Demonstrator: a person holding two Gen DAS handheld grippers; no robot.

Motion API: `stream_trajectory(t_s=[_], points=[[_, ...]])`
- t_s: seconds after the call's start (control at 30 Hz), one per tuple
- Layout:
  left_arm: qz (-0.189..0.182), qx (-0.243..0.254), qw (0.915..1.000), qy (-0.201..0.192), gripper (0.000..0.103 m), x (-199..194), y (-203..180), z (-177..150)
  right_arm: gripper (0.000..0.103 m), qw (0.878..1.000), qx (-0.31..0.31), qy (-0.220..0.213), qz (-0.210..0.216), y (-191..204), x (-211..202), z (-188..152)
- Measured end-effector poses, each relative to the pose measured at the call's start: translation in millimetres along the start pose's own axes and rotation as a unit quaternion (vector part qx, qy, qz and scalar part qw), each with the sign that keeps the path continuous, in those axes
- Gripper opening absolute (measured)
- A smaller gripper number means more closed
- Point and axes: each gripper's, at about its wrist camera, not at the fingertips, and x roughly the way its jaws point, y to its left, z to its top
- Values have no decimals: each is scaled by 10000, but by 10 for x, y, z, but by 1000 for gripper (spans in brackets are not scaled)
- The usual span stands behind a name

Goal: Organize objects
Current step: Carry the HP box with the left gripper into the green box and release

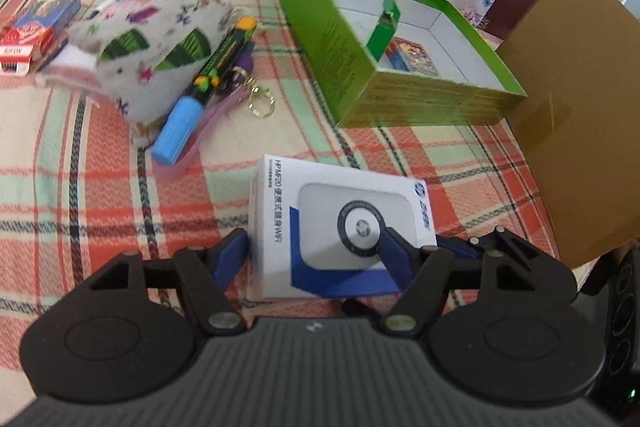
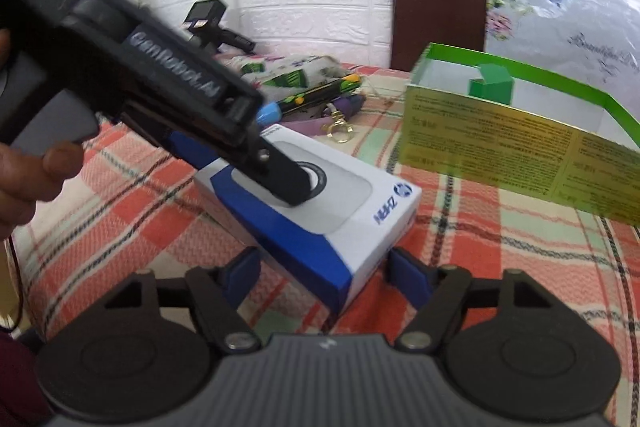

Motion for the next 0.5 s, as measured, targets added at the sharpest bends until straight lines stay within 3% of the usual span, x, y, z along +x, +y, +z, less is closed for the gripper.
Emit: stream_trajectory(t_s=[0.1, 0.2, 0.33, 0.4, 0.5], points=[[60, 196, 9994, -262, 70, -135, -102, 158, 60, 9997, 90, -238, 55, -98, -115, 73], [-75, 423, 9974, -571, 70, -201, -295, 410, 59, 9967, -150, -686, -402, -170, -226, 198], [-117, 788, 9921, -968, 69, -179, -619, 763, 59, 9925, 100, -1023, -655, -504, -275, 471], [-110, 987, 9900, -1004, 69, -68, -754, 904, 59, 9906, -56, -967, -970, -637, -205, 598], [1, 1079, 9900, -911, 70, 187, -848, 1068, 61, 9911, -2, -775, -1079, -907, -37, 733]])
